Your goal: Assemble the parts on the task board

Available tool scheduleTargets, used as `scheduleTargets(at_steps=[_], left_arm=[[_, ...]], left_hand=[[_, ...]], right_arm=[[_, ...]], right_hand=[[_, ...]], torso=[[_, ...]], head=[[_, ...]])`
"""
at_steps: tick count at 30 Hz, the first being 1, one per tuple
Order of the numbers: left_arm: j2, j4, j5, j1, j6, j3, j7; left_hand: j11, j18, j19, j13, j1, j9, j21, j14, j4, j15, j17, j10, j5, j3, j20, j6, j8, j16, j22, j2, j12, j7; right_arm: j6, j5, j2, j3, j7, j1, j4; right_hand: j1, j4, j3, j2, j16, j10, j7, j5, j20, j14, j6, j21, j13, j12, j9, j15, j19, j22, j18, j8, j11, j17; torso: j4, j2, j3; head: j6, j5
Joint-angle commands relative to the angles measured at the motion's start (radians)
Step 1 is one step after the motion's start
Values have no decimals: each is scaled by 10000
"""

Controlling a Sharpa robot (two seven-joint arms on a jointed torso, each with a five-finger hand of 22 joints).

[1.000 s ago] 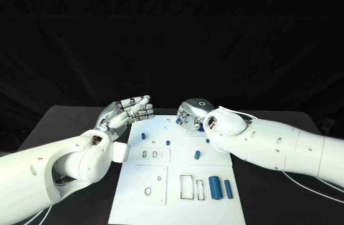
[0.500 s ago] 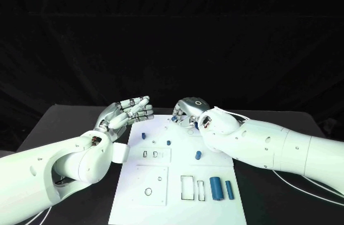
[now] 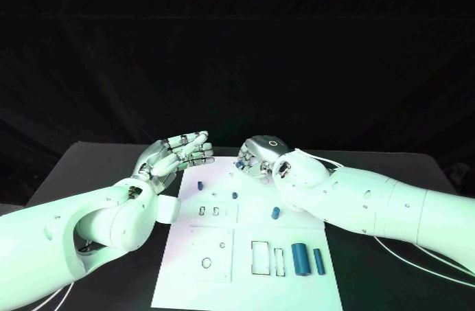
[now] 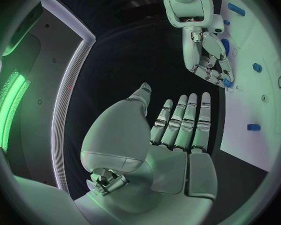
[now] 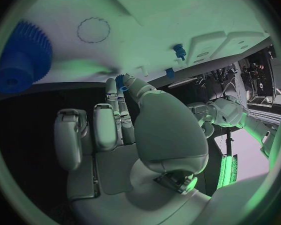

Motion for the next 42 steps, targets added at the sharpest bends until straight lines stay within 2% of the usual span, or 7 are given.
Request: scheduleTargets(at_steps=[1, 20, 42], left_arm=[[1, 20, 8, 18, 124, 8, 67], [-30, -51, 8, 33, 114, 8, 56], [-37, -105, 8, 39, 113, 8, 49]], left_hand=[[36, 6, -82, -3, 68, -6, -44, -56, -40, -4, 4, -53, 28, 0, 0, -32, -26, -52, -10, 15, -42, 988], [36, 6, -82, -3, 68, -6, -44, -56, -40, -4, 4, -53, 28, 0, 0, -32, -26, -52, -10, 15, -42, 988], [37, 4, -81, -2, 84, -7, -42, -62, -62, 0, 3, -53, 28, -2, -1, -45, -38, -71, -15, 20, -46, 989]], right_arm=[[-167, 2, 40, 14, 145, -4, 35], [-367, -110, -61, 61, 36, -4, 137], [-505, -132, -119, 107, 24, 0, 236]], right_hand=[[-37, 70, 3, 75, 26, 15, -34, 44, -70, 372, 77, 2, 14, -20, 364, -64, 154, 1136, -198, 22, 26, -14], [-34, 68, -1, 67, 39, 12, -28, 49, -70, 374, 70, 17, 17, -25, 373, -63, 169, 1163, -203, 20, 29, 6], [-25, 63, -2, 65, 57, 14, -27, 53, -70, 378, 73, 40, 22, -27, 386, -62, 192, 1202, -212, 24, 30, 33]], torso=[[-3, -6, -6], [-8, 20, 1], [5, 45, 0]], head=[[10, 2], [17, 66], [65, 72]])
